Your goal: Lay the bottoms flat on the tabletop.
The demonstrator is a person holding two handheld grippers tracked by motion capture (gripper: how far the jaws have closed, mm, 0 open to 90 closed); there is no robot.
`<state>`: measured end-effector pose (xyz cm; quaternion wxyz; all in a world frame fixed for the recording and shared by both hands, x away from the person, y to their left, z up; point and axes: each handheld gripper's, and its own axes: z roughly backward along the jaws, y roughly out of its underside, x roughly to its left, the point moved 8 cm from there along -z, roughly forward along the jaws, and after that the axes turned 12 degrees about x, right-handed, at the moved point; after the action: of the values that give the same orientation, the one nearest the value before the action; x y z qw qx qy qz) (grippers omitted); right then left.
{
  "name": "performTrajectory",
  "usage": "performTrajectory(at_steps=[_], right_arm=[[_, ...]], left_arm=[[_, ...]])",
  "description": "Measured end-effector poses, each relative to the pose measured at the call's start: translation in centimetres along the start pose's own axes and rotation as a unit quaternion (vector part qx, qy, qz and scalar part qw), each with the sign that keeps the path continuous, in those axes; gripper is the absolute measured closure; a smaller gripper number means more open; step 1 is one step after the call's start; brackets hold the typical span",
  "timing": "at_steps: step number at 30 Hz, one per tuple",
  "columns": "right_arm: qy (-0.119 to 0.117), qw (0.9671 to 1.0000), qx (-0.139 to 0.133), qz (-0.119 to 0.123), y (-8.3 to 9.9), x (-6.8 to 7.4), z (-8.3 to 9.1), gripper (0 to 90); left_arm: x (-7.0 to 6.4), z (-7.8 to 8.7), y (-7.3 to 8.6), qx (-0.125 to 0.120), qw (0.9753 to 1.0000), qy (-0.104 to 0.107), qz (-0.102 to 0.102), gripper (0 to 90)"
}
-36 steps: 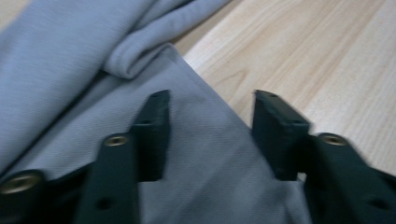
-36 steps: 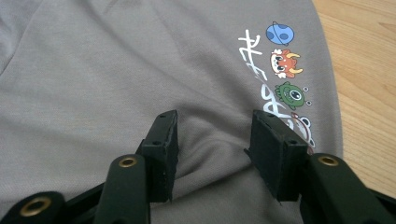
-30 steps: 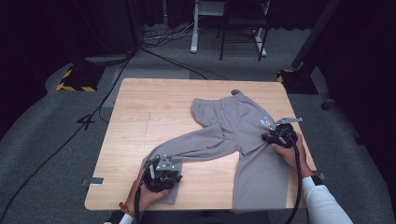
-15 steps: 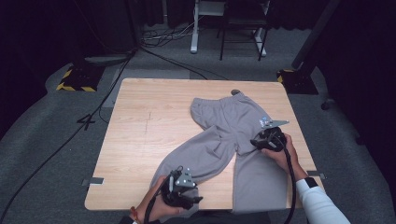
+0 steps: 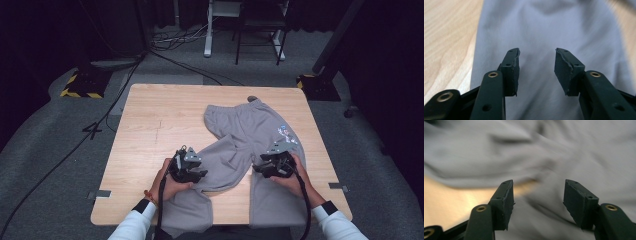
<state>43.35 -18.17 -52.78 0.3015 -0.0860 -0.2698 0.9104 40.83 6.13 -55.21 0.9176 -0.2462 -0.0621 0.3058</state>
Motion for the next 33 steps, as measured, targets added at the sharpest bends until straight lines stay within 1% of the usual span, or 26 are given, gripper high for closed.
performTrajectory(at_steps=[1,2,5,6,7,9,12,13,14,16,19,21,22,23,24,26,27,29,30,31,32,33], right_arm=[[-0.007,0.9999,-0.002,0.009,-0.5,1.1,-0.2,42.2],[-0.014,0.9996,0.000,0.025,-0.8,2.2,-0.6,42.4],[-0.019,0.9977,0.016,0.063,-1.5,5.0,-2.0,44.9],[-0.023,0.9969,0.021,0.072,-1.6,5.7,-2.4,46.4],[-0.021,0.9966,0.023,0.077,-1.7,6.1,-2.8,48.1],[-0.024,0.9962,0.026,0.080,-2.0,6.5,-3.3,48.7],[-0.025,0.9964,0.030,0.076,-1.9,6.3,-3.7,48.0],[-0.030,0.9965,0.030,0.073,-1.8,6.2,-3.6,47.1],[-0.029,0.9965,0.032,0.072,-1.6,6.0,-3.5,46.6],[-0.021,0.9960,0.042,0.076,-1.1,5.6,-3.2,44.6],[-0.020,0.9958,0.051,0.074,0.1,5.1,-2.4,42.5],[-0.021,0.9959,0.052,0.070,0.8,4.9,-2.0,41.8],[-0.020,0.9958,0.054,0.071,1.1,5.0,-1.7,41.5],[-0.019,0.9954,0.057,0.074,1.3,5.0,-1.5,40.8],[-0.018,0.9951,0.058,0.078,1.6,5.1,-1.3,40.0],[-0.015,0.9948,0.051,0.087,1.8,5.2,-0.5,39.7],[-0.015,0.9955,0.043,0.084,1.8,5.2,0.0,39.4],[-0.008,0.9966,0.024,0.078,1.8,4.5,1.1,38.6],[0.002,0.9972,0.016,0.073,1.8,3.9,1.7,38.3],[0.019,0.9975,0.010,0.067,1.9,3.1,2.2,37.5],[0.037,0.9976,0.004,0.059,2.0,2.0,2.7,36.8],[0.051,0.9977,0.000,0.045,2.3,0.9,3.1,36.7]], left_arm=[[-0.1,0.1,0.0,0.000,1.0000,0.007,0.002,54.9],[-0.2,0.1,0.1,0.000,1.0000,0.007,0.004,54.8],[-0.8,0.2,0.5,-0.004,0.9999,0.012,-0.003,55.1],[-1.2,0.3,0.6,-0.001,0.9999,0.013,-0.008,55.1],[-1.7,0.3,0.7,0.000,0.9998,0.014,-0.016,54.6],[-2.7,0.4,1.0,-0.002,0.9996,0.018,-0.022,54.3],[-4.3,0.7,1.6,-0.003,0.9995,0.023,-0.023,54.9],[-4.8,0.8,1.8,-0.001,0.9995,0.024,-0.022,55.0],[-5.3,0.9,2.0,-0.002,0.9994,0.030,-0.019,55.1],[-6.5,1.2,2.5,-0.004,0.9985,0.049,-0.027,55.2],[-8.5,1.5,3.2,-0.003,0.9968,0.068,-0.042,54.4],[-9.4,1.7,3.1,0.000,0.9961,0.075,-0.048,52.9],[-9.8,1.9,2.9,-0.005,0.9954,0.081,-0.051,51.2],[-10.1,2.1,2.6,-0.010,0.9948,0.082,-0.058,50.9],[-10.2,2.3,2.2,-0.015,0.9950,0.077,-0.062,50.0],[-9.8,2.4,1.4,-0.024,0.9960,0.064,-0.056,45.5],[-9.3,2.3,1.0,-0.024,0.9968,0.056,-0.051,43.3],[-8.2,1.9,0.1,-0.028,0.9978,0.052,-0.032,38.3],[-7.7,1.6,-0.4,-0.031,0.9979,0.049,-0.028,35.1],[-7.2,1.3,-0.9,-0.033,0.9982,0.044,-0.024,34.2],[-6.7,1.0,-1.4,-0.037,0.9982,0.040,-0.023,32.9],[-6.1,0.5,-1.9,-0.037,0.9985,0.034,-0.022,30.7]])
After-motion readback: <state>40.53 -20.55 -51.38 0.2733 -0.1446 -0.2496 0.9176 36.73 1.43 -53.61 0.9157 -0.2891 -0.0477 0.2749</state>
